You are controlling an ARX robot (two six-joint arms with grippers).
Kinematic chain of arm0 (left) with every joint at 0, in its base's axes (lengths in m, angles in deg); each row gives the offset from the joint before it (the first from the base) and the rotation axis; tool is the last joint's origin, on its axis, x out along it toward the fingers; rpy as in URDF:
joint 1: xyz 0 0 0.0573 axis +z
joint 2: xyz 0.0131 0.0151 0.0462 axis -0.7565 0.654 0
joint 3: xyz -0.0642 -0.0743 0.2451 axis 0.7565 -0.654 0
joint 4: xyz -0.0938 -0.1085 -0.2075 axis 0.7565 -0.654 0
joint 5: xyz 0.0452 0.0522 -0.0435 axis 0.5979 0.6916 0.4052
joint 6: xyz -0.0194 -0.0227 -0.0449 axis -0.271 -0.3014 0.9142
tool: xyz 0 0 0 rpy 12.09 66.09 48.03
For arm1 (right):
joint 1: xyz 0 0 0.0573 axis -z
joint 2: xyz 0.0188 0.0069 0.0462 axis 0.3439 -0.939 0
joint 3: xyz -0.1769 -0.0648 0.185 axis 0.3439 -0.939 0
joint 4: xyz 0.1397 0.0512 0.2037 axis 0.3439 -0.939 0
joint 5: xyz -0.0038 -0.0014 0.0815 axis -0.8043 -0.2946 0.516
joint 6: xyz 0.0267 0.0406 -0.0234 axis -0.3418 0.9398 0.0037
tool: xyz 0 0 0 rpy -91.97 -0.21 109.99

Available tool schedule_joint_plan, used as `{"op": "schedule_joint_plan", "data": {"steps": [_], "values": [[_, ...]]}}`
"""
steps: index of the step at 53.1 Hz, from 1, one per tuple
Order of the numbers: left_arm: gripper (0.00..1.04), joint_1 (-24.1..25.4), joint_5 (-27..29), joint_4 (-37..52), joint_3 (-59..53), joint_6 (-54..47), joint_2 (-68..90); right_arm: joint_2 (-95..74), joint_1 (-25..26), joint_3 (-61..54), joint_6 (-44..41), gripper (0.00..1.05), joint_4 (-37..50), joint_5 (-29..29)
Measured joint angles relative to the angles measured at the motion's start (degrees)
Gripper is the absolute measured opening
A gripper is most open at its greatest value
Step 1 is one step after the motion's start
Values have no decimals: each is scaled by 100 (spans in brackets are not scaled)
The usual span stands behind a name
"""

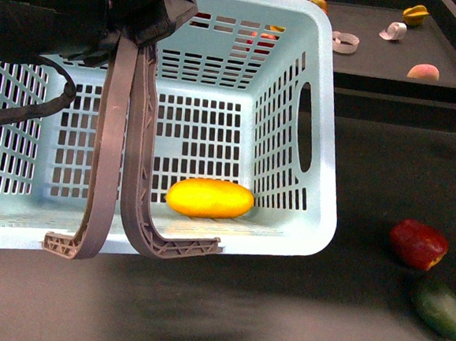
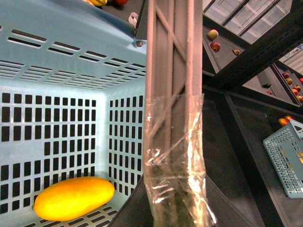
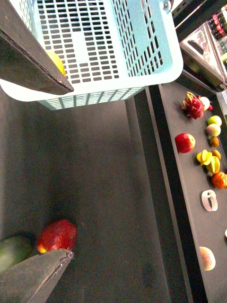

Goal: Pick mango with right arm and hold basket with left

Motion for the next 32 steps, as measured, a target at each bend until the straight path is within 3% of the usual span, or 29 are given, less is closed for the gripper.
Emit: {"op": "schedule_joint_plan", "data": {"steps": [2, 7, 10, 20, 30, 32], "values": [[7, 7, 0, 0, 0, 2, 0, -46, -22, -37, -83, 95, 155, -127], [7, 7, 2, 2, 0, 2, -4, -225, -192, -529, -739, 79, 1915, -1038], [7, 7, -4, 2, 2, -7, -7, -79, -385, -638, -929, 71, 2286, -1423], [7, -2, -7, 0, 2, -4, -7, 723, -619, -822, -1215, 41, 1888, -1495], [7, 7, 0, 0, 2, -2, -7, 1718, -621, -977, -1287, 2, 1054, -1504], [7, 4, -2, 0, 2, -9, -7, 1954, -621, -997, -1303, 2, 844, -1504]]}}
